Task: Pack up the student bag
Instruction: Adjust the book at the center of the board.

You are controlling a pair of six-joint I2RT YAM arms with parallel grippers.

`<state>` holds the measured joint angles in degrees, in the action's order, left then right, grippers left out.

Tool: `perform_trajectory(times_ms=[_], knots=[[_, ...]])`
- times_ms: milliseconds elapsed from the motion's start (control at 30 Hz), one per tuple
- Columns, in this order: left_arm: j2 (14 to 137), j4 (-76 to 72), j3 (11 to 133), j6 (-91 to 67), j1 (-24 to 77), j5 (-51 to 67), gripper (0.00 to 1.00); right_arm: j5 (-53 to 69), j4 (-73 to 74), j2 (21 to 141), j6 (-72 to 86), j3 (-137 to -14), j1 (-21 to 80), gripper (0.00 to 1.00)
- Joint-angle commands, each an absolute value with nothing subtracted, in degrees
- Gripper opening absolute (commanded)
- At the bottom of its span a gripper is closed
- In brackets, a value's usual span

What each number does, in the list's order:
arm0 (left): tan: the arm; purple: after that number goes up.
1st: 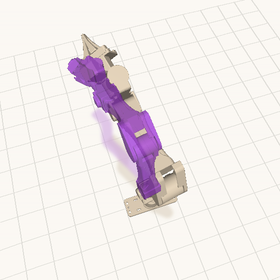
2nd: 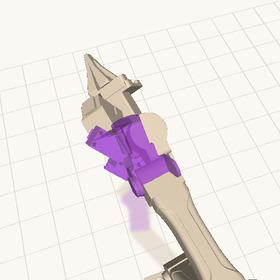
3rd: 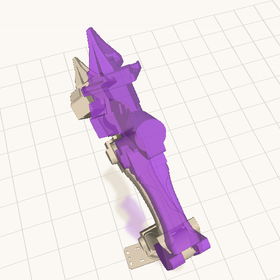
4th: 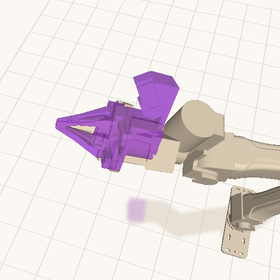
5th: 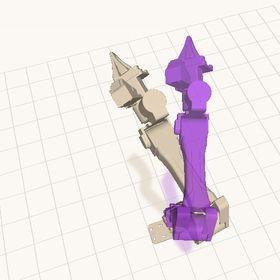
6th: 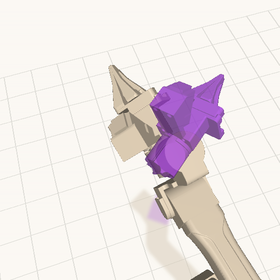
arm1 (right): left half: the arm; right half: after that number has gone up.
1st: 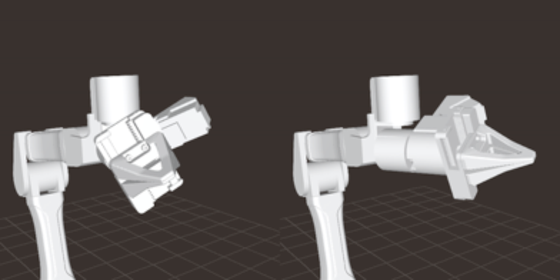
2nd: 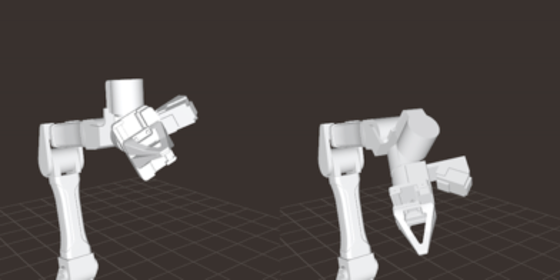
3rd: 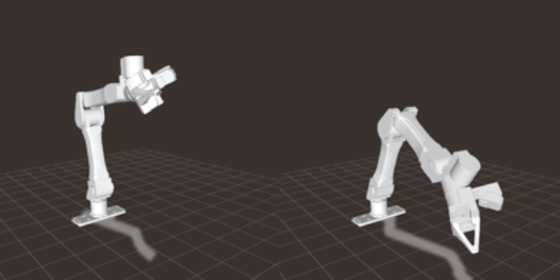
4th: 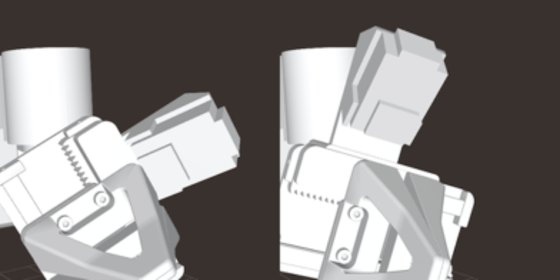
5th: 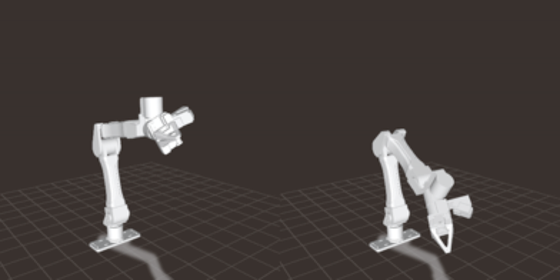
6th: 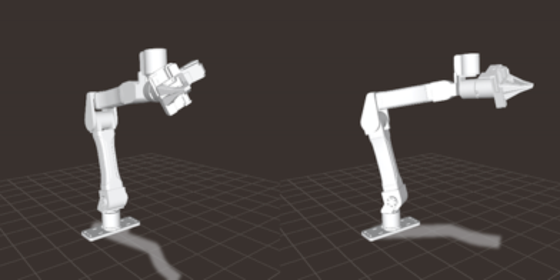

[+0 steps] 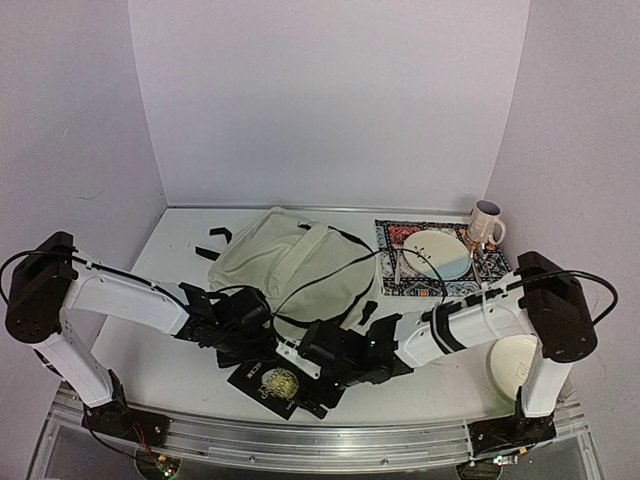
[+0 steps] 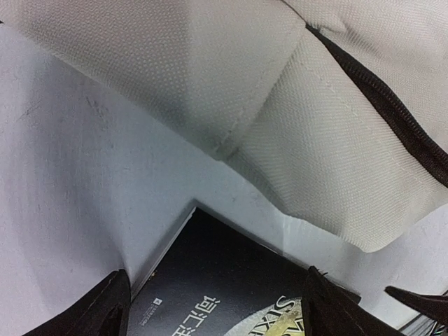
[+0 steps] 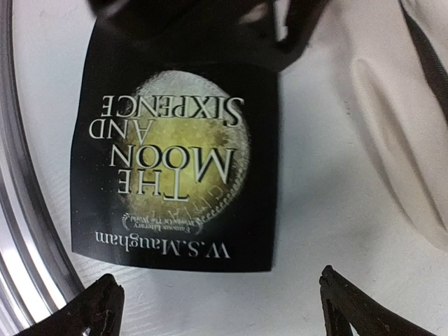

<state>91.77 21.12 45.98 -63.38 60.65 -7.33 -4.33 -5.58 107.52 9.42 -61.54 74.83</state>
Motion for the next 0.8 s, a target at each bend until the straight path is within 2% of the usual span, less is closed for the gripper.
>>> perform_trajectory(times_ms=[0, 367, 533, 767], knots=[[91.7, 19.6, 44.1, -66.9, 61.3, -3.3, 0.85, -7.3, -3.7, 110.8, 7.8, -65.2, 77.1, 0.98], [91.6, 19.4, 42.8, -67.0, 61.3, -2.4, 0.84, -20.9, -3.2, 112.7, 11.5, -64.5, 74.3, 0.98], [91.7, 19.3, 42.7, -66.5, 61.5, -0.6, 0.84, -22.3, -2.7, 111.7, 14.2, -64.2, 68.3, 0.98], [90.4, 19.3, 42.9, -67.5, 63.1, -0.4, 0.84, -21.4, -2.8, 107.1, 13.4, -61.4, 67.0, 0.98]])
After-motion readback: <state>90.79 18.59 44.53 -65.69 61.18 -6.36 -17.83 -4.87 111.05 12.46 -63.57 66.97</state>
